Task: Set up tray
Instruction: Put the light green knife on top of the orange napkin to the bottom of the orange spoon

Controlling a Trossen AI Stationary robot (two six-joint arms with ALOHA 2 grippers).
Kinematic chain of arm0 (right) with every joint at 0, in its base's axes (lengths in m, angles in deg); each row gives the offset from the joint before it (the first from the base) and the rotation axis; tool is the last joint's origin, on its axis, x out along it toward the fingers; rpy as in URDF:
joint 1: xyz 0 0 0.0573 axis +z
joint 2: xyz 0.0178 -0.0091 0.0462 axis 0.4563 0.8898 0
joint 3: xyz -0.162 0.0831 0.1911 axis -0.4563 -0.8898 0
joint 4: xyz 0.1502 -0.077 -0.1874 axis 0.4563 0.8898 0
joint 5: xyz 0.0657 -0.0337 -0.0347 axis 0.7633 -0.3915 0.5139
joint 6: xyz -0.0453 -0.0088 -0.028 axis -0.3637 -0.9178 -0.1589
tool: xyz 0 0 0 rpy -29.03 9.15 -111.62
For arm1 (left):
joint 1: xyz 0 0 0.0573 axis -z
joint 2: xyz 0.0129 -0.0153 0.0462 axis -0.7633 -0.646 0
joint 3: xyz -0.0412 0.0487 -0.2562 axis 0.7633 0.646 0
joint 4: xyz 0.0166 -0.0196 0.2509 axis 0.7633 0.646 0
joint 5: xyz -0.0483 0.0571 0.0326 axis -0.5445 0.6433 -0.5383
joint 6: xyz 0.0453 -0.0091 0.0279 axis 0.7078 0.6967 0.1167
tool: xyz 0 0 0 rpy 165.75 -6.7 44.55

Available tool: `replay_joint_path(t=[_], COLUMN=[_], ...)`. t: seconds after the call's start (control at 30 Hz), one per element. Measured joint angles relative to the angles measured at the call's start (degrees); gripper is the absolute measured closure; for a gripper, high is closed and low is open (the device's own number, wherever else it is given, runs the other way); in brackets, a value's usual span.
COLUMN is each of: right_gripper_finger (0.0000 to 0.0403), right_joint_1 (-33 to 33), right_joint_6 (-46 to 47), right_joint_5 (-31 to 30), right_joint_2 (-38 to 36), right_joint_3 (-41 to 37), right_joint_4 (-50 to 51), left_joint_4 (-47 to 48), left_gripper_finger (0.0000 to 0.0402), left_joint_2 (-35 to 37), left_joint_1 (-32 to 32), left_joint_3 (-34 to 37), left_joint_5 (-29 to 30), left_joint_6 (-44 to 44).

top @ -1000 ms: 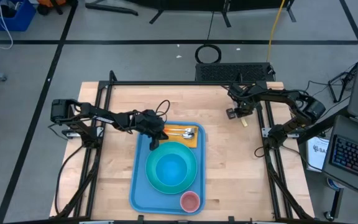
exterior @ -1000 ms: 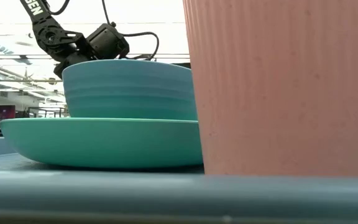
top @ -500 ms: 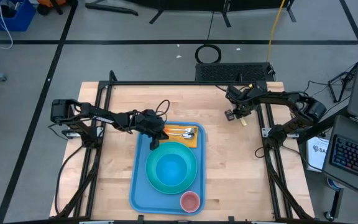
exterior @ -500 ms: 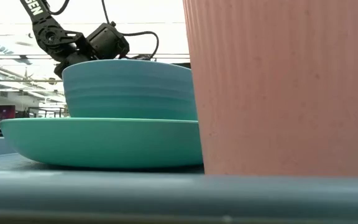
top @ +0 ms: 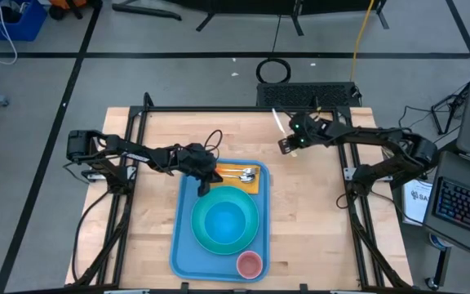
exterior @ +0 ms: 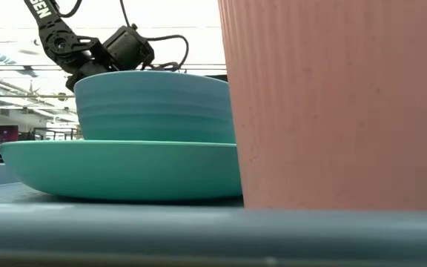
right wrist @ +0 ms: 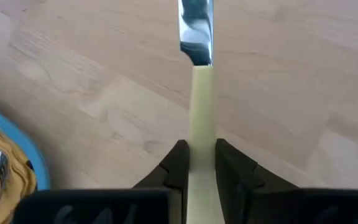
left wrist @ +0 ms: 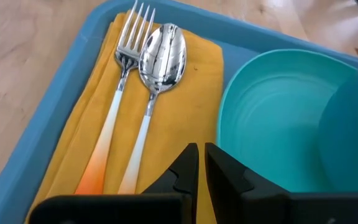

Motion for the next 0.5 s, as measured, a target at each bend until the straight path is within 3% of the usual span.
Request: replay_joint_path(t=[0.5], right_gripper_finger=[0.0362], right_joint_1=[10.2], right_joint_6=[-3.9], right_joint_5=[-4.4], right_joint_2=[-0.1], right_joint_3=[0.0], right_joint_4=[-15.5], left_joint_4=[-5.2], left_gripper_finger=[0.0371], left_joint_2=[0.0], left_joint_1=[0.0], left_joint_3=[0.0], left_joint_5=[0.0], left_joint_6=[-3.9])
